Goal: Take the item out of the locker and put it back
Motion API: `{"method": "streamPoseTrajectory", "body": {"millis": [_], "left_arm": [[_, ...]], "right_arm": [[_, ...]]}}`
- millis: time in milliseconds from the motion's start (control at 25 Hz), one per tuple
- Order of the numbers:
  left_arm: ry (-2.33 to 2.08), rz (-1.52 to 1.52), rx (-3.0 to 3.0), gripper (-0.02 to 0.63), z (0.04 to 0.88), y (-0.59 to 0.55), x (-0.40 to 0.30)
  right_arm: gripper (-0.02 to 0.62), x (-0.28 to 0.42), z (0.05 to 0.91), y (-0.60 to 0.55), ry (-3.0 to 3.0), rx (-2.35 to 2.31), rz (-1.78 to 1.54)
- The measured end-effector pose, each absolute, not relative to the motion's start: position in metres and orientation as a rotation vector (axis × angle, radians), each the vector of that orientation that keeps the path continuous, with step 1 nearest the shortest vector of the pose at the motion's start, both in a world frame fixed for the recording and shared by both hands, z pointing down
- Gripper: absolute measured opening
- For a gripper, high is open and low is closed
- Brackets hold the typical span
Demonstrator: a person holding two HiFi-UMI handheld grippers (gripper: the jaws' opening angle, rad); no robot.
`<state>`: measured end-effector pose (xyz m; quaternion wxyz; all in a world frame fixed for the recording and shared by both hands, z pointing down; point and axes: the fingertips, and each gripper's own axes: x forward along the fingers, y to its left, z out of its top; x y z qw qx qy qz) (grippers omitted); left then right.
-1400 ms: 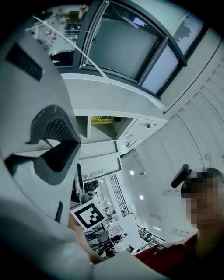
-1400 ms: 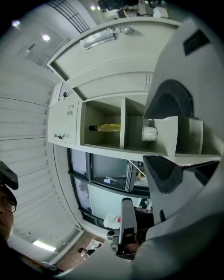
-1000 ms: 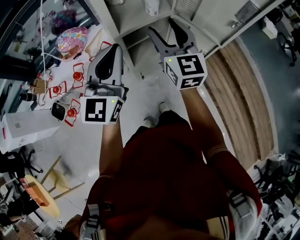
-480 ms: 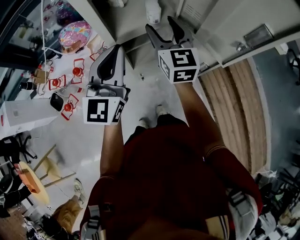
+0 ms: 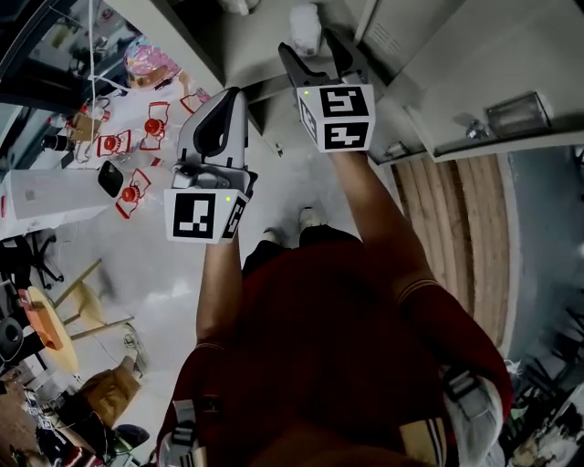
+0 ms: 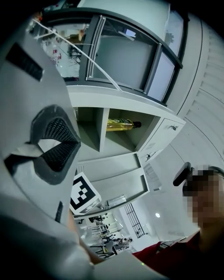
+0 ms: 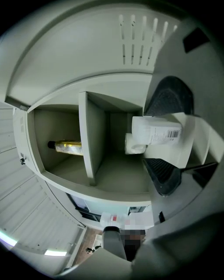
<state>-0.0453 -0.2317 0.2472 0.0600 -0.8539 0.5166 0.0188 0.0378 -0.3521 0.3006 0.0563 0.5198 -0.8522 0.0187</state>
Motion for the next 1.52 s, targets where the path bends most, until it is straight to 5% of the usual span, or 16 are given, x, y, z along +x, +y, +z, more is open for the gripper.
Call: {"method": "streamPoseTrajectory", "body": {"millis": [400, 680, 1520], "left_arm": [[1.594, 0.028, -2.589, 0.006, 0.259, -0.233, -0.049], [1.587, 0.022, -2.608, 0.006, 0.259, -0.234, -0.06], [1.521, 0.026, -2.662, 0.006, 0.262, -0.225, -0.061]], "right_arm": [[0.267, 0.041, 0.312, -0.371, -2.535, 1.603, 0.074], [0.201, 0.038, 0.312, -0.374, -2.503, 1.631, 0.067], [0.189, 0.04, 0.29, -0.341, -2.588, 1.639, 0.022]]}}
